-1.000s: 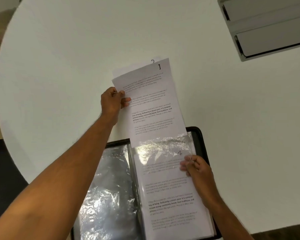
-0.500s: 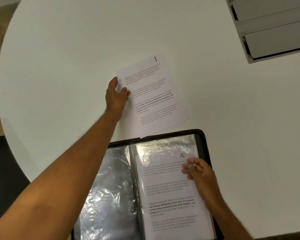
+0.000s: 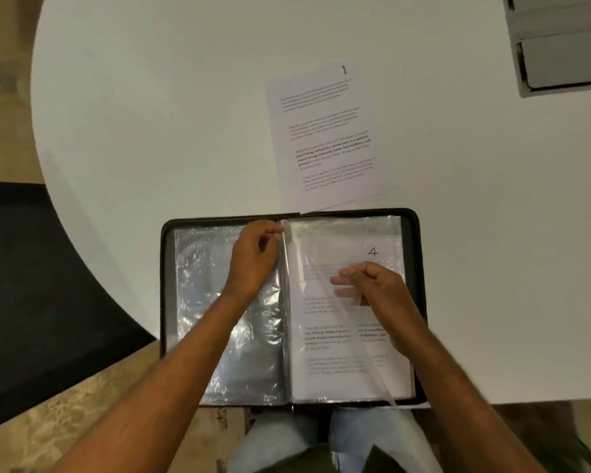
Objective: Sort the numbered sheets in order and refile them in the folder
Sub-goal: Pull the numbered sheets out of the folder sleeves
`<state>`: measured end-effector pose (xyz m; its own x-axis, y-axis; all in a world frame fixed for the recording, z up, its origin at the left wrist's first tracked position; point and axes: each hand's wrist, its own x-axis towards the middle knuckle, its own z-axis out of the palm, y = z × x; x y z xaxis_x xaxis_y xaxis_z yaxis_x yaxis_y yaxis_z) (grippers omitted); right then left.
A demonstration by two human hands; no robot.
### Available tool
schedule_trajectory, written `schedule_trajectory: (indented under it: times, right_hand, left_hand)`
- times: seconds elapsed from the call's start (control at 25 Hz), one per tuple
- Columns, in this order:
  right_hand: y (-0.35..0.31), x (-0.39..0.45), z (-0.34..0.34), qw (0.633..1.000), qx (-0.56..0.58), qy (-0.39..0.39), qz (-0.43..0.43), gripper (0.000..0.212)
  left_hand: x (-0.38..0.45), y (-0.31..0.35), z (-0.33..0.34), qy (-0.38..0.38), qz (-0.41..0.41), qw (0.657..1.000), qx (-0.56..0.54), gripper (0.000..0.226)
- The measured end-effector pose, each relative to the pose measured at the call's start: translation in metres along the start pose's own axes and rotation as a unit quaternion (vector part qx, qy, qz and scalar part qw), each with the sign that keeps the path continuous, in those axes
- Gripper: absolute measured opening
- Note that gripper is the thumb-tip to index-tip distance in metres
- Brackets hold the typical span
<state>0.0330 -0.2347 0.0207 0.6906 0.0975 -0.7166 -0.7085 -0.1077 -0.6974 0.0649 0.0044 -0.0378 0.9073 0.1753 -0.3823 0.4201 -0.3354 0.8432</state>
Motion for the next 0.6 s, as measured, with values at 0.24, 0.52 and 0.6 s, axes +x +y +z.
schedule_trajectory:
  times: [0.24,0.52,0.6]
  right_hand:
    - [-0.014,-0.009,0.069,0.996,0.009,-0.08,-0.042,0.019]
    - [0.007,0.0,0.147,0.988,0.052,-0.137,-0.042,0.016]
    - [0.013,0.001,0.162,0.988,0.031,-0.14,-0.055,0.016]
  left_hand:
    - [-0.057,-0.02,-0.023,-0.003,-0.158,0.979,-0.132,0.016]
    - [-0.081,-0.032,-0.059,-0.005,-0.208,0.961,-0.185,0.028]
    - [-0.083,-0.039,-0.072,0.008,-0.217,0.956,-0.2,0.033]
